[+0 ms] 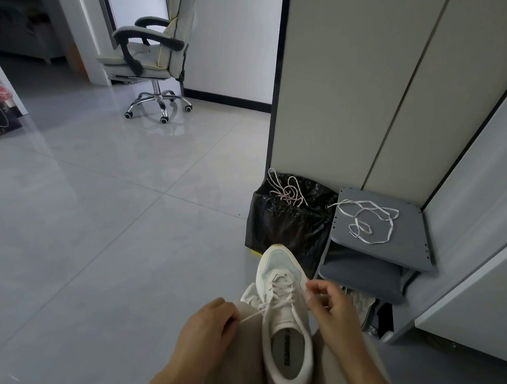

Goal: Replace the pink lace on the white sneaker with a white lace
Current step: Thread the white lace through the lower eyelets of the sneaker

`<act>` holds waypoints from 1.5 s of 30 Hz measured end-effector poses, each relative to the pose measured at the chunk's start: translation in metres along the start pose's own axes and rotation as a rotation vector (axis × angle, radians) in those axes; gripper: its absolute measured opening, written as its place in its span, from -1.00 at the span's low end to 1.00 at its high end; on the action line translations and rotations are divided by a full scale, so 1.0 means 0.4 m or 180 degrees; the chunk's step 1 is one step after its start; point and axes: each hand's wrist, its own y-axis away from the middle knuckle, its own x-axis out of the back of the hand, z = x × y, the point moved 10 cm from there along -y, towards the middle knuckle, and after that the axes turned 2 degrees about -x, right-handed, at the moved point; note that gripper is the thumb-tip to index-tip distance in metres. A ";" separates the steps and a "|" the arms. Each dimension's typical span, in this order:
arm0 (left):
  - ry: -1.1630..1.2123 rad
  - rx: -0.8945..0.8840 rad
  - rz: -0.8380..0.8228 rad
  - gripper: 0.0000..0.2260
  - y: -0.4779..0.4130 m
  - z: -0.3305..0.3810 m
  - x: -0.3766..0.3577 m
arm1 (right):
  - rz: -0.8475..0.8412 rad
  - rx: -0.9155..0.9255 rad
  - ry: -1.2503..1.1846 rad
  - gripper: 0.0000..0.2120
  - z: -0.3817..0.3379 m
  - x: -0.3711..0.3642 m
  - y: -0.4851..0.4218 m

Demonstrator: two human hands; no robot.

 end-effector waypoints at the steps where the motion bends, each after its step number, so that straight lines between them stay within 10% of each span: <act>1: 0.0002 0.0027 0.0001 -0.88 0.012 -0.009 0.000 | -0.0088 0.0000 0.0018 -0.87 0.000 -0.006 0.007; 6: -0.0083 0.0037 0.0006 -0.86 0.017 0.001 -0.011 | -0.0737 -0.0044 0.0828 -0.75 0.014 -0.058 0.038; 21: 0.0787 0.0380 -0.0447 -0.92 -0.111 0.062 -0.076 | -0.0485 0.0630 0.1316 -0.82 -0.019 -0.058 0.039; 32: 0.0019 -0.1001 0.0431 -0.83 -0.033 0.122 -0.025 | -0.0579 0.0872 0.1357 -0.76 -0.034 -0.077 0.052; 45: 0.1219 0.1232 -0.0716 -0.71 -0.047 0.040 -0.107 | -0.0367 0.0528 0.1186 -0.78 -0.021 -0.056 0.045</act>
